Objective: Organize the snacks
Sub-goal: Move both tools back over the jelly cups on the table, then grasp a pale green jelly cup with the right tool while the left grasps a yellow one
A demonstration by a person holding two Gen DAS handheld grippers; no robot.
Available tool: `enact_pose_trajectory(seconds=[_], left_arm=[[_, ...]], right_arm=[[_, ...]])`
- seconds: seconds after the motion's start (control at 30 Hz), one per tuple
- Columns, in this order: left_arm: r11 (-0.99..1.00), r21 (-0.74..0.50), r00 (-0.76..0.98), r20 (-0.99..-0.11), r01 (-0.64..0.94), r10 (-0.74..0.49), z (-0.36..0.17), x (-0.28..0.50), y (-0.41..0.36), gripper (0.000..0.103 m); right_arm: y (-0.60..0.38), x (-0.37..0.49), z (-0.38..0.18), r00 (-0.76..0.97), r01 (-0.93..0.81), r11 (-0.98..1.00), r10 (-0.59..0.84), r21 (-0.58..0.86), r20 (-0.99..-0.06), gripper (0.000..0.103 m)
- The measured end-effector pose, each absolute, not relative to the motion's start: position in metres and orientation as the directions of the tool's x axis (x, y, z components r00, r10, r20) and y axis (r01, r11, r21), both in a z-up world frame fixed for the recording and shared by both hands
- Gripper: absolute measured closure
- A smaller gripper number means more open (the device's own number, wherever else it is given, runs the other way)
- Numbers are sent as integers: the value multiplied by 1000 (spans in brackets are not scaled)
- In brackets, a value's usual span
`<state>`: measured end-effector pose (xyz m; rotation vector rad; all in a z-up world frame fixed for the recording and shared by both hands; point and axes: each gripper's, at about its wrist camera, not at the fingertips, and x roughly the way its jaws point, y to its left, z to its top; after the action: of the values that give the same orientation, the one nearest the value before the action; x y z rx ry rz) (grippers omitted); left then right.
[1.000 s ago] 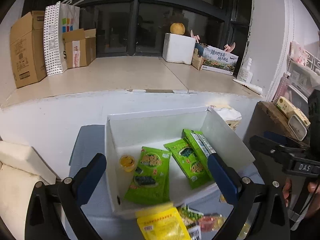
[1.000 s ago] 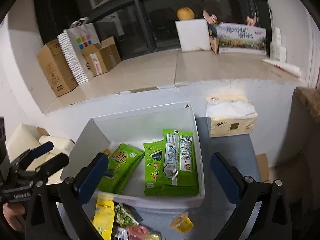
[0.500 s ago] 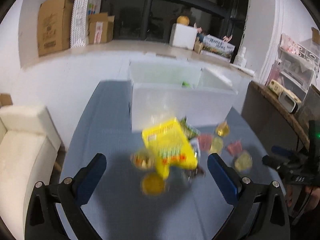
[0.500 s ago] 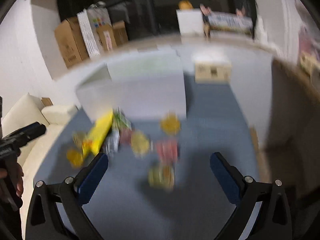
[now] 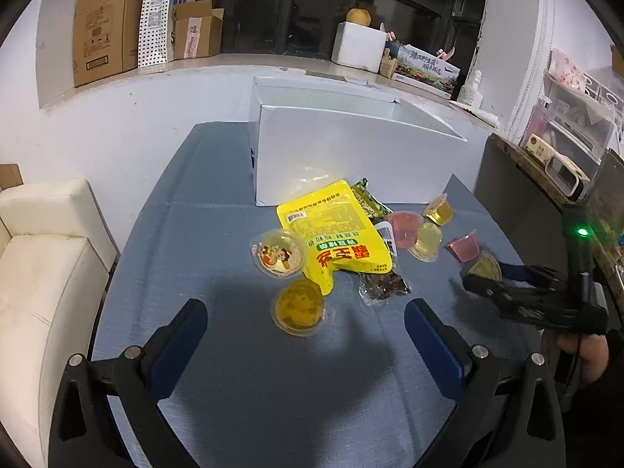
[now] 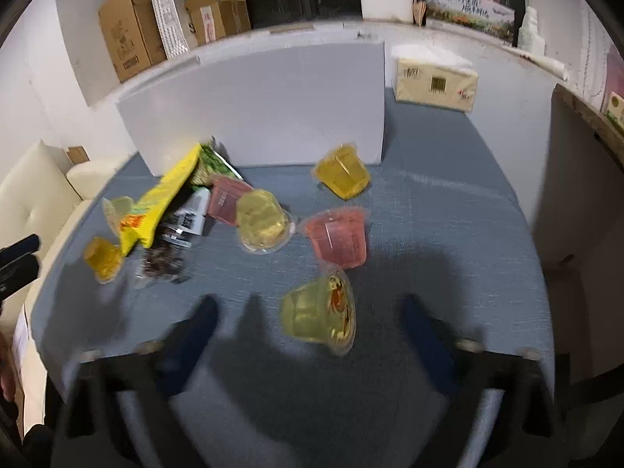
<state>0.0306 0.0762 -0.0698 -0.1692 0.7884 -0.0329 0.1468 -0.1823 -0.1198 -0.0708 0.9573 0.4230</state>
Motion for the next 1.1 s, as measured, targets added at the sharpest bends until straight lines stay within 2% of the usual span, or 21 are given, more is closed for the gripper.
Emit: enact_pose_trajectory(seconds=[0.13, 0.2, 0.27, 0.57, 0.7, 0.8, 0.83, 0.87, 0.93, 1.1], left_arm=[[987, -159, 693, -714, -29, -95, -76, 32, 74, 0], [987, -159, 689, -718, -24, -99, -78, 33, 73, 0], [987, -158, 685, -721, -17, -104, -79, 34, 71, 0], [994, -113, 648, -756, 9, -92, -101, 63, 67, 0], [987, -156, 620, -778, -39, -98, -116, 79, 79, 3], [986, -157, 632, -770, -55, -87, -115, 77, 84, 11], [987, -156, 635, -767, -47, -90, -115, 76, 84, 23], [989, -140, 629, -772, -37, -86, -115, 76, 82, 43], [989, -143, 612, -785, -30, -96, -119, 80, 82, 62], [984, -176, 639, -755, 14, -145, -112, 71, 80, 62]], right_arm=[[-189, 142, -120, 509, -376, 913, 346, 158, -788, 59], [-192, 138, -115, 528, -380, 911, 356, 161, -771, 66], [-197, 135, -112, 527, -378, 908, 373, 182, -764, 68], [-198, 117, -80, 545, -408, 877, 458, 255, -702, 68], [-194, 104, -65, 559, -438, 862, 484, 256, -673, 68], [-190, 100, -63, 557, -452, 856, 490, 250, -670, 68], [-188, 100, -63, 554, -456, 854, 492, 250, -672, 68], [-186, 99, -64, 550, -459, 852, 494, 251, -673, 68], [-184, 98, -65, 545, -464, 849, 498, 251, -675, 68], [-185, 96, -64, 549, -468, 847, 502, 251, -668, 68]])
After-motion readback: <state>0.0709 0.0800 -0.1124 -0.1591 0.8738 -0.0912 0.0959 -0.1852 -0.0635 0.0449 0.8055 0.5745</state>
